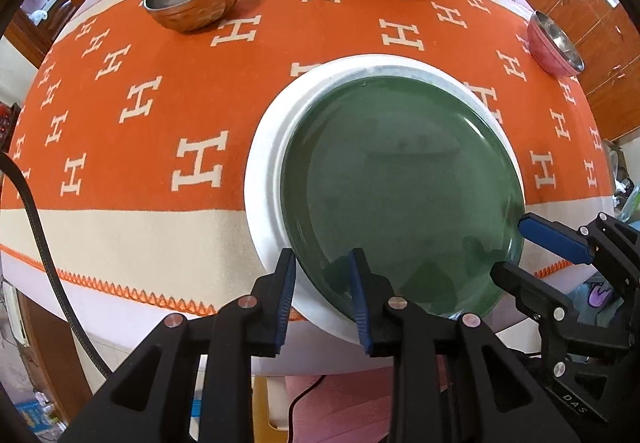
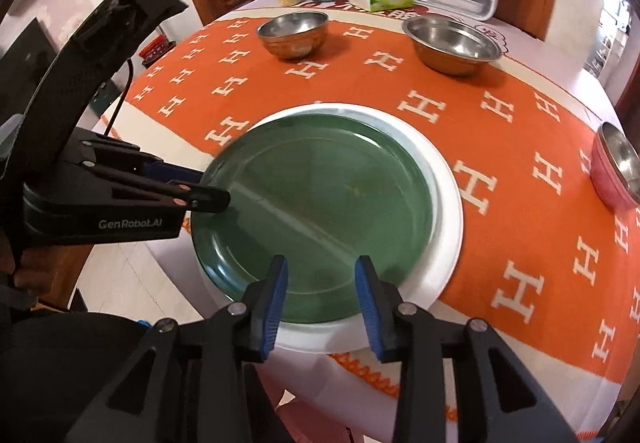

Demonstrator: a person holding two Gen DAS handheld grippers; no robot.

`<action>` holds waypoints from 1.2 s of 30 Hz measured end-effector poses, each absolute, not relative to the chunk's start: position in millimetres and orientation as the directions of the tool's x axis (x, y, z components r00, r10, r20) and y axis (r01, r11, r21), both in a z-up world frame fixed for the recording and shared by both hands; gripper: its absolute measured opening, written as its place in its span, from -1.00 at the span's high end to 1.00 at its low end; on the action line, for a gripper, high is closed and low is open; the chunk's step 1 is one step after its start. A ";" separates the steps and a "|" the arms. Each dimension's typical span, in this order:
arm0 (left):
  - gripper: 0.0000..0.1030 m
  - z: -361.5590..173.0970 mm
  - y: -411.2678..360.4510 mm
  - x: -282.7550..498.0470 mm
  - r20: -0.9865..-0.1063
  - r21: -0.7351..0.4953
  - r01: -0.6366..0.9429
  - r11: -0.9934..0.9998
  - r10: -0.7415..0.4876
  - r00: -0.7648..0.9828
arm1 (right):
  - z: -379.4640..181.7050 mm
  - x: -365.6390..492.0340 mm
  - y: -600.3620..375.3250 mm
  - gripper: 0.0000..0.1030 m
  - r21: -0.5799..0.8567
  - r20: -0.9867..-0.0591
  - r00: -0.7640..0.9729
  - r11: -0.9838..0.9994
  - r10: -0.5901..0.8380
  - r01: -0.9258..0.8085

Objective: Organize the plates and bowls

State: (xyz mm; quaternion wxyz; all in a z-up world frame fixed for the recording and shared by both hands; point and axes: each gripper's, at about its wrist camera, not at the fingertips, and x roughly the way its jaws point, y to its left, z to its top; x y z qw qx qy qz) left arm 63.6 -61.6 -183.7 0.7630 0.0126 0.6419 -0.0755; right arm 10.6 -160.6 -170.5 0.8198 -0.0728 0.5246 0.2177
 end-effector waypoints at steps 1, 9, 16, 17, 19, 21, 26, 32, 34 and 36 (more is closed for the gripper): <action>0.49 -181.5 -60.5 64.0 -0.980 -0.079 0.132 0.988 -0.101 0.171 | -170.3 11.9 -160.8 0.30 0.110 -0.891 0.356 0.896 0.281 -0.431; 0.40 -150.7 -59.2 71.9 -0.957 -0.109 0.157 0.982 -0.146 0.250 | -165.7 20.5 -158.3 0.29 0.096 -0.885 0.372 0.890 0.281 -0.445; 0.23 -121.4 -50.5 96.6 -0.934 -0.191 0.113 0.975 -0.216 0.284 | -152.8 36.6 -157.2 0.17 0.103 -0.870 0.389 0.882 0.304 -0.460; 0.21 -117.5 -50.7 99.8 -0.933 -0.184 0.116 0.976 -0.211 0.292 | -149.7 39.9 -156.4 0.14 0.105 -0.866 0.393 0.880 0.310 -0.462; 0.07 -106.4 -52.4 108.8 -0.930 -0.166 0.130 0.978 -0.199 0.309 | -143.5 47.4 -154.9 0.12 0.115 -0.859 0.396 0.877 0.324 -0.467; 0.03 -96.7 -52.6 117.5 -0.928 -0.166 0.140 0.976 -0.203 0.313 | -137.5 54.5 -153.1 0.12 0.117 -0.855 0.401 0.875 0.329 -0.469; -0.38 -61.3 -54.7 143.7 -0.904 -0.159 0.167 0.973 -0.211 0.373 | -115.8 77.6 -148.6 0.05 0.094 -0.838 0.439 0.879 0.323 -0.467; -0.43 -24.7 -60.5 175.5 -0.873 -0.137 0.217 0.967 -0.221 0.435 | -88.4 108.7 -153.1 -0.09 0.067 -0.801 0.516 0.902 0.304 -0.426; -0.46 -16.6 -62.1 187.3 -0.865 -0.130 0.227 0.965 -0.223 0.450 | -81.3 118.1 -156.7 -0.12 0.056 -0.788 0.541 0.910 0.293 -0.411; -0.49 -10.6 -63.8 198.1 -0.857 -0.120 0.241 0.963 -0.223 0.464 | -75.0 129.0 -160.9 -0.12 0.045 -0.778 0.563 0.919 0.278 -0.392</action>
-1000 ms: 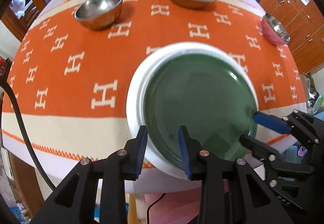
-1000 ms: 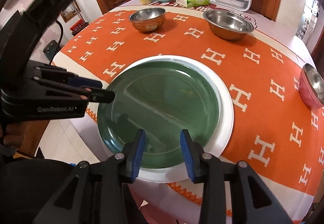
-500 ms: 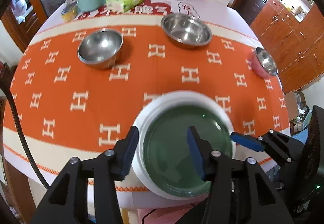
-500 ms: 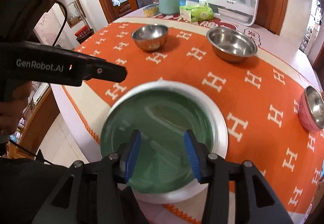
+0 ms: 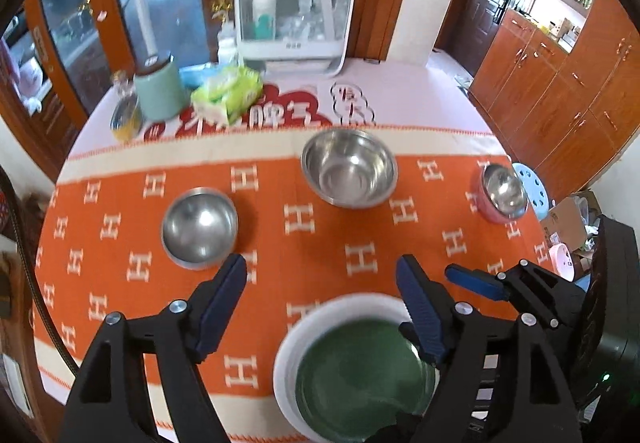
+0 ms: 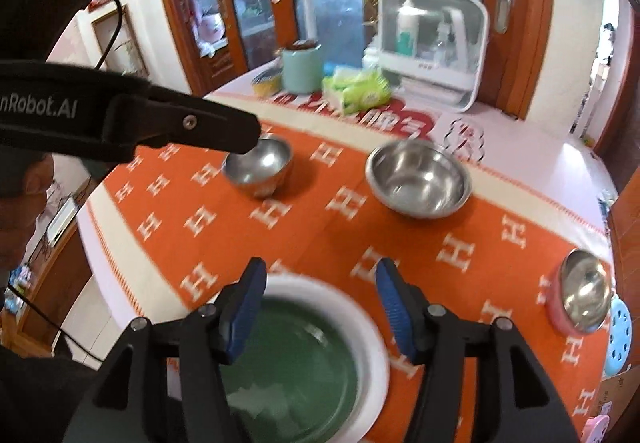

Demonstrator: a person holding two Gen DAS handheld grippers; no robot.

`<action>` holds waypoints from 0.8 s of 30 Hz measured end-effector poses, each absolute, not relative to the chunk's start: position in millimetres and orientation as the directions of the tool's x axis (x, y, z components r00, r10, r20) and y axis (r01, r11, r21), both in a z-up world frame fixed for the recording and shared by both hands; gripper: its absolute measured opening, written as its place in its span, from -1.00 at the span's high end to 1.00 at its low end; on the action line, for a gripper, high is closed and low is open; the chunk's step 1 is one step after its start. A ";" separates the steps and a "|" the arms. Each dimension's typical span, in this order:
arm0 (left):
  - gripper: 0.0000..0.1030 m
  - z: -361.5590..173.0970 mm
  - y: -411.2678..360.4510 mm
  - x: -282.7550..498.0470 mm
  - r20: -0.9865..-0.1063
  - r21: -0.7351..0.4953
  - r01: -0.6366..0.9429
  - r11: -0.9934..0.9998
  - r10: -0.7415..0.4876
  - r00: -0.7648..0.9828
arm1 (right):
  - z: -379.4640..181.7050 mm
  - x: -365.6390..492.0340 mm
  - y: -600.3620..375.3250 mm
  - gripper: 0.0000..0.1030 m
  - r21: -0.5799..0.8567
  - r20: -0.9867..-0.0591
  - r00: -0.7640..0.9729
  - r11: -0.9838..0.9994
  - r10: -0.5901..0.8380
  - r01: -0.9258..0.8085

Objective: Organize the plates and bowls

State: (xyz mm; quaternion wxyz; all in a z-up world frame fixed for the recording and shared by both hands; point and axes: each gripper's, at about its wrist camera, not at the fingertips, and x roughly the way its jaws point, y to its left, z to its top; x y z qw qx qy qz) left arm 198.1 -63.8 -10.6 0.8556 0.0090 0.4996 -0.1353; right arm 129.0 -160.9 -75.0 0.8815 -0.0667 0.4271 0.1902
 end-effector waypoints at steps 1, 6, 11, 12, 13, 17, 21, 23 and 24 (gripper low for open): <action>-0.50 -8.1 -65.3 203.1 -0.853 -0.112 0.249 0.962 -0.222 0.472 | -72.6 134.6 -163.0 -0.13 0.037 -0.773 0.575 0.923 0.269 -0.383; -0.50 -4.4 -73.0 238.8 -0.846 -0.083 0.279 0.957 -0.215 0.488 | -66.7 165.9 -174.0 -0.13 0.009 -0.754 0.620 0.947 0.217 -0.320; -0.50 -14.0 -78.3 271.4 -0.851 -0.087 0.289 0.953 -0.222 0.476 | -68.3 197.0 -188.2 -0.13 0.012 -0.744 0.649 0.975 0.158 -0.224; -0.50 -16.7 -78.7 276.1 -0.851 -0.090 0.290 0.953 -0.225 0.474 | -69.4 201.6 -191.4 -0.13 0.018 -0.743 0.652 0.978 0.153 -0.209; -0.50 -20.6 -80.1 283.7 -0.852 -0.097 0.290 0.952 -0.230 0.470 | -71.5 207.5 -195.2 -0.13 0.016 -0.742 0.656 0.983 0.136 -0.185; -0.50 -37.1 -82.3 304.0 -0.864 -0.128 0.269 0.955 -0.241 0.443 | -80.0 220.7 -203.3 -0.13 -0.011 -0.737 0.672 0.993 0.073 -0.120; -0.50 -56.2 -83.0 318.3 -0.876 -0.166 0.246 0.955 -0.257 0.409 | -93.2 232.7 -206.9 -0.13 -0.038 -0.732 0.681 0.994 0.039 -0.098; -0.50 -68.5 -85.6 326.0 -0.881 -0.173 0.239 0.956 -0.258 0.396 | -102.4 237.0 -208.0 -0.13 -0.050 -0.733 0.680 0.996 0.018 -0.080; -0.50 -74.0 -87.1 328.4 -0.884 -0.174 0.236 0.956 -0.257 0.391 | -107.9 238.9 -208.6 -0.13 -0.055 -0.735 0.678 0.996 0.010 -0.074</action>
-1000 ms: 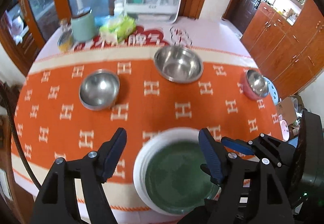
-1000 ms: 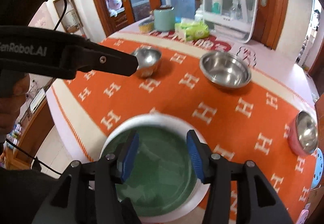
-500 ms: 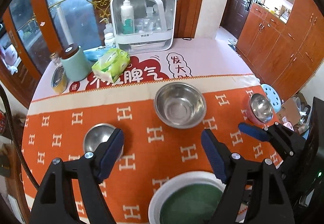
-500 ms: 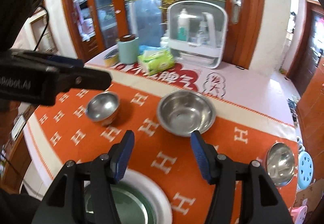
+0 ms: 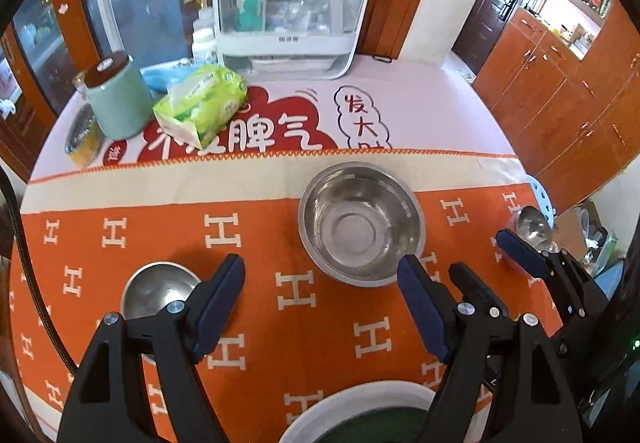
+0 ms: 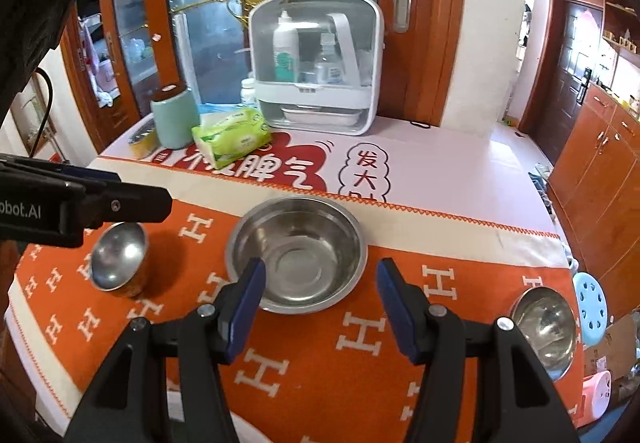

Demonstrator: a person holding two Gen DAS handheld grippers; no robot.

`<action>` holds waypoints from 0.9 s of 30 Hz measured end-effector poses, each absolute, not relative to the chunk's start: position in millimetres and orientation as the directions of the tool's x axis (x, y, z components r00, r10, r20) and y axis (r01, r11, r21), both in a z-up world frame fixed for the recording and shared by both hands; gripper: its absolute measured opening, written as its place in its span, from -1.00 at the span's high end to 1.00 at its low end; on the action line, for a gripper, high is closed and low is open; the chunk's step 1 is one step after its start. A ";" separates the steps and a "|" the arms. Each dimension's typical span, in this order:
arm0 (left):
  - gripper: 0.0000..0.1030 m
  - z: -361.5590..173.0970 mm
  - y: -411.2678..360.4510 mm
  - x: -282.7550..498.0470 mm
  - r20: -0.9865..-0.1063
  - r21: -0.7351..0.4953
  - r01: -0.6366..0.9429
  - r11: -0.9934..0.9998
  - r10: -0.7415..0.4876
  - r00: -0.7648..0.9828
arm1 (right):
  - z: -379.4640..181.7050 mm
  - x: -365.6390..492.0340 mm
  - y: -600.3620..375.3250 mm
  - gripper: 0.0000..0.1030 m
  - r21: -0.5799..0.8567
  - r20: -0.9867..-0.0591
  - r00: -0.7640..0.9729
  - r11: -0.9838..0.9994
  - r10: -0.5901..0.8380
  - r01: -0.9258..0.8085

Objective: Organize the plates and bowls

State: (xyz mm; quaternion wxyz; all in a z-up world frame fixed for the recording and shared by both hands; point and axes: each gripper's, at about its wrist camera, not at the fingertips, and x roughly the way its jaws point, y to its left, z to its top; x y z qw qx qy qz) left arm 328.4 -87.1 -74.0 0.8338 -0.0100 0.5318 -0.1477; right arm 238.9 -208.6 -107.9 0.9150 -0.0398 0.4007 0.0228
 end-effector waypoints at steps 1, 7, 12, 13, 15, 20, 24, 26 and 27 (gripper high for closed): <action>-0.50 -82.9 -88.8 332.9 -0.888 -0.176 0.229 0.957 -0.255 0.382 | -111.7 240.5 -209.2 -0.13 -0.056 -0.737 0.675 0.996 0.006 -0.070; -0.50 -123.5 -96.5 347.0 -0.900 -0.198 0.199 0.960 -0.259 0.352 | -141.6 248.9 -214.8 -0.13 -0.060 -0.745 0.666 0.997 -0.019 -0.038; -0.50 -156.3 -107.3 358.5 -0.913 -0.205 0.195 0.959 -0.259 0.316 | -162.3 258.2 -221.6 -0.13 -0.027 -0.759 0.651 1.000 -0.013 -0.011; -0.50 -162.8 -109.2 361.2 -0.916 -0.203 0.193 0.960 -0.256 0.309 | -166.5 259.8 -222.8 -0.13 -0.020 -0.763 0.646 1.000 -0.009 -0.009; -0.50 -174.1 -111.5 366.0 -0.916 -0.205 0.185 0.961 -0.255 0.309 | -175.0 262.4 -225.7 -0.13 -0.002 -0.768 0.640 1.000 0.002 -0.005; -0.50 -193.4 -115.5 375.0 -0.920 -0.208 0.175 0.962 -0.253 0.298 | -188.9 264.7 -227.0 -0.13 0.010 -0.768 0.640 1.000 0.012 -0.008; -0.43 -205.3 -120.4 377.7 -0.926 -0.197 0.189 0.962 -0.246 0.288 | -197.4 266.2 -224.5 -0.13 0.005 -0.763 0.646 1.000 0.015 -0.018; -0.32 -210.6 -122.4 378.9 -0.928 -0.195 0.192 0.962 -0.244 0.281 | -199.8 267.3 -224.9 -0.12 0.010 -0.758 0.652 1.000 0.018 -0.016; -0.23 -212.5 -123.0 379.2 -0.928 -0.193 0.192 0.962 -0.242 0.282 | -200.5 267.5 -225.2 -0.11 0.015 -0.755 0.656 1.000 0.021 -0.014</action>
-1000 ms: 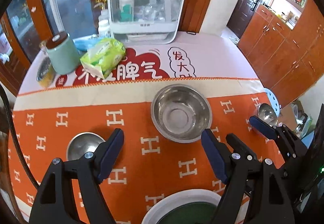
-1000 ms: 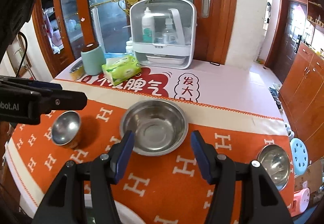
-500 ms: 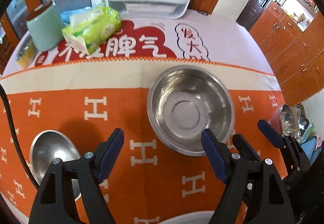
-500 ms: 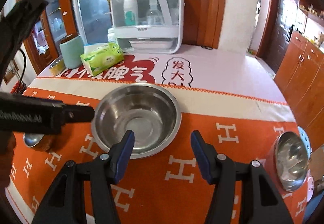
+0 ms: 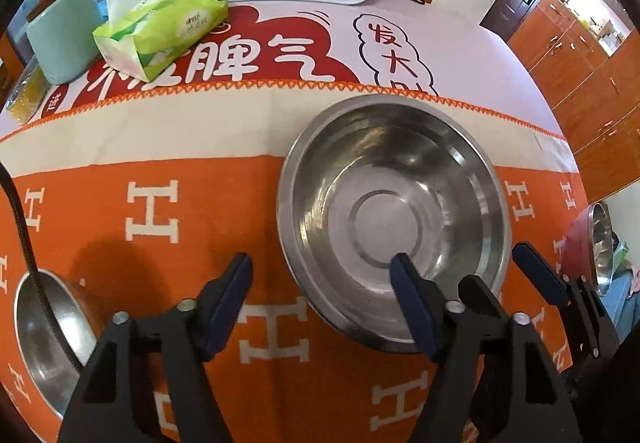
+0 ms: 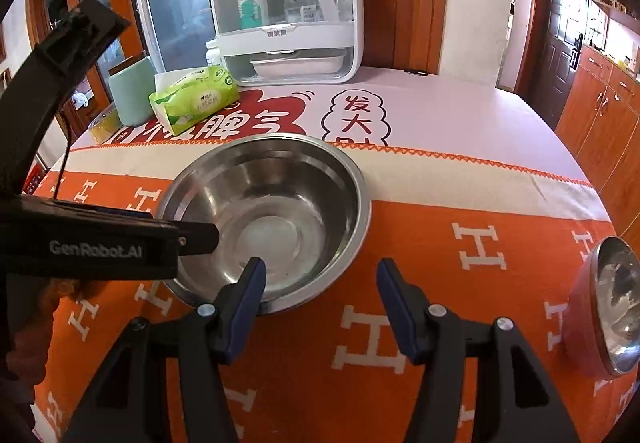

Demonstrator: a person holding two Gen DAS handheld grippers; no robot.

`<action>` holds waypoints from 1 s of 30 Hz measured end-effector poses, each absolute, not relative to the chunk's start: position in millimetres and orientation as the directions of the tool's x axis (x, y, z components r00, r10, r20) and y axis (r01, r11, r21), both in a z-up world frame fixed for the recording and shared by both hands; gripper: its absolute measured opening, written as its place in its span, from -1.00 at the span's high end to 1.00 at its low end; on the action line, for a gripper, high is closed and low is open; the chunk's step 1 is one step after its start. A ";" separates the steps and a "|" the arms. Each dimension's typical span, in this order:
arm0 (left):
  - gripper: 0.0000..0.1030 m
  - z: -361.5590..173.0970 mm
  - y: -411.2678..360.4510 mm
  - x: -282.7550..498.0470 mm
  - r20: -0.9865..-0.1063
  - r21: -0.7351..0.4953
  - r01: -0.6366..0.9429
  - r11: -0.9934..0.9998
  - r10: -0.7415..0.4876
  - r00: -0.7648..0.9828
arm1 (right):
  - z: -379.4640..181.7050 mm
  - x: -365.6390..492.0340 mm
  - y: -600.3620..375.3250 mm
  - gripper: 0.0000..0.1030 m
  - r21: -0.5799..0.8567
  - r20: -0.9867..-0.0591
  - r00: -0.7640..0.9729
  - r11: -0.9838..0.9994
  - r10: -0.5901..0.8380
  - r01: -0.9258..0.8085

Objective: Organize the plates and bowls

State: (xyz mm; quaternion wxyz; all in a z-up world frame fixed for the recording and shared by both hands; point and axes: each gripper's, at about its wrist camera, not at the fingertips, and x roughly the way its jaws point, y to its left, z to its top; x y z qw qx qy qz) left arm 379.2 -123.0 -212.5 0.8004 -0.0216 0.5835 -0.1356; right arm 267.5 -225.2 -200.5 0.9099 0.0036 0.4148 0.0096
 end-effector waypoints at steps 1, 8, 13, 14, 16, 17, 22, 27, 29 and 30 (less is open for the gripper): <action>-0.16 -214.7 -123.8 380.0 -0.929 -0.186 0.188 0.965 -0.234 0.286 | -201.1 268.3 -225.0 -0.07 0.017 -0.754 0.657 1.000 0.023 -0.015; 0.37 -225.3 -121.0 382.1 -0.935 -0.151 0.129 0.980 -0.184 0.305 | -204.7 270.6 -222.0 0.06 0.019 -0.745 0.667 0.999 0.032 -0.027; 0.58 -230.4 -118.7 380.3 -0.932 -0.193 0.111 0.975 -0.217 0.291 | -206.8 271.4 -221.5 0.17 0.022 -0.751 0.659 0.999 0.039 -0.034; 0.62 -230.2 -120.2 379.2 -0.932 -0.189 0.119 0.975 -0.216 0.292 | -206.6 271.3 -221.3 0.19 0.022 -0.751 0.658 0.999 0.040 -0.036; 0.66 -229.9 -122.7 377.3 -0.933 -0.177 0.129 0.976 -0.208 0.293 | -206.5 271.0 -220.1 0.25 0.015 -0.754 0.656 0.999 0.035 -0.037; 0.66 -230.0 -123.0 376.7 -0.934 -0.174 0.128 0.976 -0.205 0.293 | -206.3 270.6 -220.0 0.26 0.012 -0.755 0.655 0.999 0.032 -0.035; 0.66 -229.7 -121.7 372.3 -0.938 -0.192 0.122 0.974 -0.219 0.269 | -204.2 266.1 -219.2 0.28 0.003 -0.759 0.650 1.000 0.020 -0.027; 0.66 -229.2 -120.8 363.7 -0.941 -0.205 0.120 0.971 -0.229 0.250 | -201.3 259.1 -219.8 0.28 0.005 -0.771 0.637 1.000 0.012 -0.014; 0.65 -227.1 -120.3 357.4 -0.941 -0.209 0.124 0.970 -0.234 0.246 | -198.7 254.4 -220.3 0.28 0.005 -0.775 0.632 1.000 0.011 -0.010; 0.65 -225.8 -120.0 354.5 -0.940 -0.209 0.127 0.970 -0.235 0.246 | -196.9 251.1 -220.2 0.28 0.003 -0.775 0.632 1.000 0.009 -0.011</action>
